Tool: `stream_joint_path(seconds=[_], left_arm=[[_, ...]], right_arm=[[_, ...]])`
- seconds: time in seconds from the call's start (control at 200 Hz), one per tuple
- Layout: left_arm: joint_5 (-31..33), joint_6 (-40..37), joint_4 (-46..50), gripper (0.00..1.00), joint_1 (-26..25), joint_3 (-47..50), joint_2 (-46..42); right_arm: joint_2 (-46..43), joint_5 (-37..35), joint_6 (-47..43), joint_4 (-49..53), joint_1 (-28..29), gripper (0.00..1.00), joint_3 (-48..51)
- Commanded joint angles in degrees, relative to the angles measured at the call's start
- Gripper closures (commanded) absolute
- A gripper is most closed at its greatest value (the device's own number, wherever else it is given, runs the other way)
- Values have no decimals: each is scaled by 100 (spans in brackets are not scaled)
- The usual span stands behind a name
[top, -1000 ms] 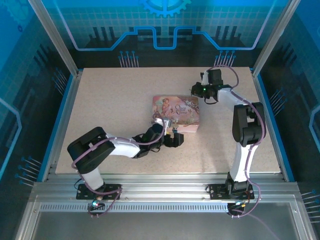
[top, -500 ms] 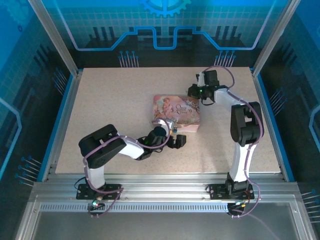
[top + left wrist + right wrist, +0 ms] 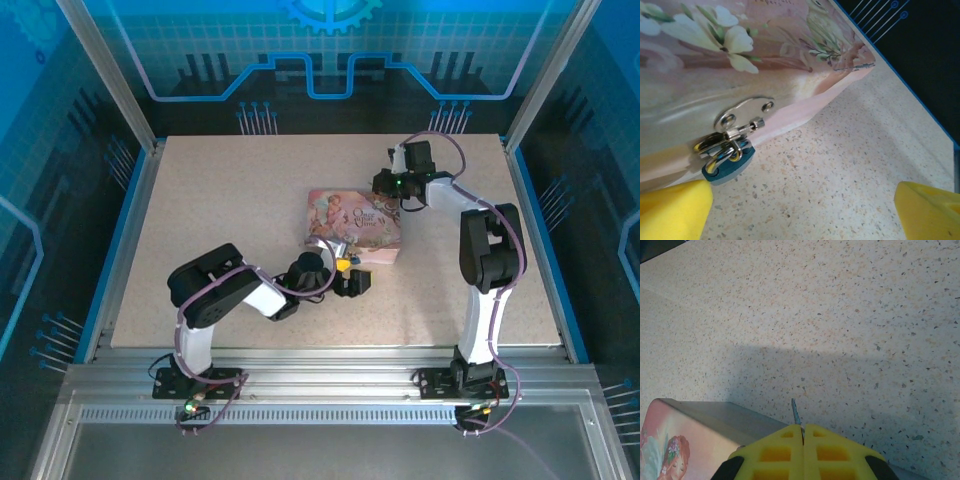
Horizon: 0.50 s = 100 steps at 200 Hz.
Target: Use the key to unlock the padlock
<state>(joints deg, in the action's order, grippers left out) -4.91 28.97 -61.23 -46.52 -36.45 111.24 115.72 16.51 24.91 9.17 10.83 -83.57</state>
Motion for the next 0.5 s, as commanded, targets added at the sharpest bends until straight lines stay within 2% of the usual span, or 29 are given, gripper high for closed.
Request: stream_joint_path(seconds=[0.0, 0.175, 0.315, 0.39, 0.435, 0.495], left_arm=[[-572, 208, -641, 7, 105, 5, 97], [-880, 460, -957, 12, 203, 24, 196], [-750, 497, -931, 12, 204, 41, 221], [-717, 535, -1030, 16, 203, 41, 291], [-495, 547, -934, 17, 186, 48, 272], [-2, 478, -632, 14, 112, 67, 163]], right_arm=[[144, 19, -79, 279, 139, 100, 163], [135, -31, -90, 273, 196, 100, 175], [126, -34, -108, 294, 219, 100, 167], [109, -43, -115, 294, 218, 100, 179], [94, -44, -119, 292, 226, 100, 193], [67, -65, -132, 298, 227, 100, 222]])
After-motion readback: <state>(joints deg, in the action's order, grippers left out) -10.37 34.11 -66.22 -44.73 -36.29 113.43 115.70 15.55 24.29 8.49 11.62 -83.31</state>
